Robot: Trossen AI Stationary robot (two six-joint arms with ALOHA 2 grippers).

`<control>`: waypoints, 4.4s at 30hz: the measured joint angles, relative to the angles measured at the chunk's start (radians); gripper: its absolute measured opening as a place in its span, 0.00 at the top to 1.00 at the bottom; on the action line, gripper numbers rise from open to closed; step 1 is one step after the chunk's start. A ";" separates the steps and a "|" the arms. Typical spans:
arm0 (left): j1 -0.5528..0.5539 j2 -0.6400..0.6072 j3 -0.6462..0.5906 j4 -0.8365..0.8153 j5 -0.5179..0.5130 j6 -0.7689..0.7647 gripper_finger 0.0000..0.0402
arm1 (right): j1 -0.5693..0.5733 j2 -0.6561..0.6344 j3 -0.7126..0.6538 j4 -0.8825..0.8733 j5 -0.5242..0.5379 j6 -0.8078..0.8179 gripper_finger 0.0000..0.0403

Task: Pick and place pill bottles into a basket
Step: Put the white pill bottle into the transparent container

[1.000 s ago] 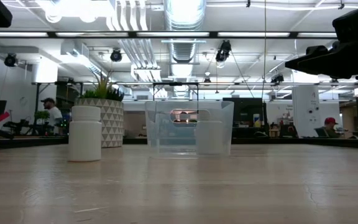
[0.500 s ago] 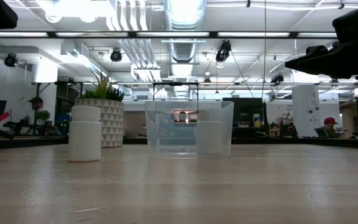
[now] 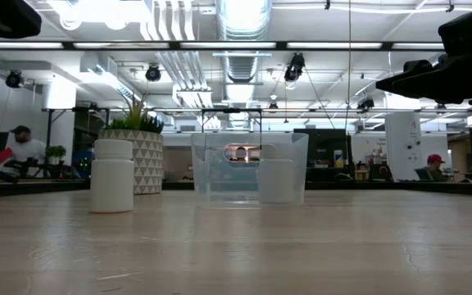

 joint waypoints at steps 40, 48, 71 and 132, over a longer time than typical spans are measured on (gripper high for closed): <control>0.029 -0.019 -0.049 0.110 0.005 0.371 0.39 | 0.000 0.000 0.000 0.000 0.000 0.000 0.38; 0.029 -0.018 -0.067 0.133 0.005 0.369 0.38 | 0.000 0.000 0.000 0.000 0.000 0.000 0.38; 0.029 -0.018 -0.205 0.266 0.006 0.343 0.38 | 0.000 0.000 0.000 0.000 0.000 0.000 0.38; 0.356 -0.019 0.156 0.040 0.095 0.195 0.64 | 0.000 0.000 0.000 0.000 0.000 0.000 0.38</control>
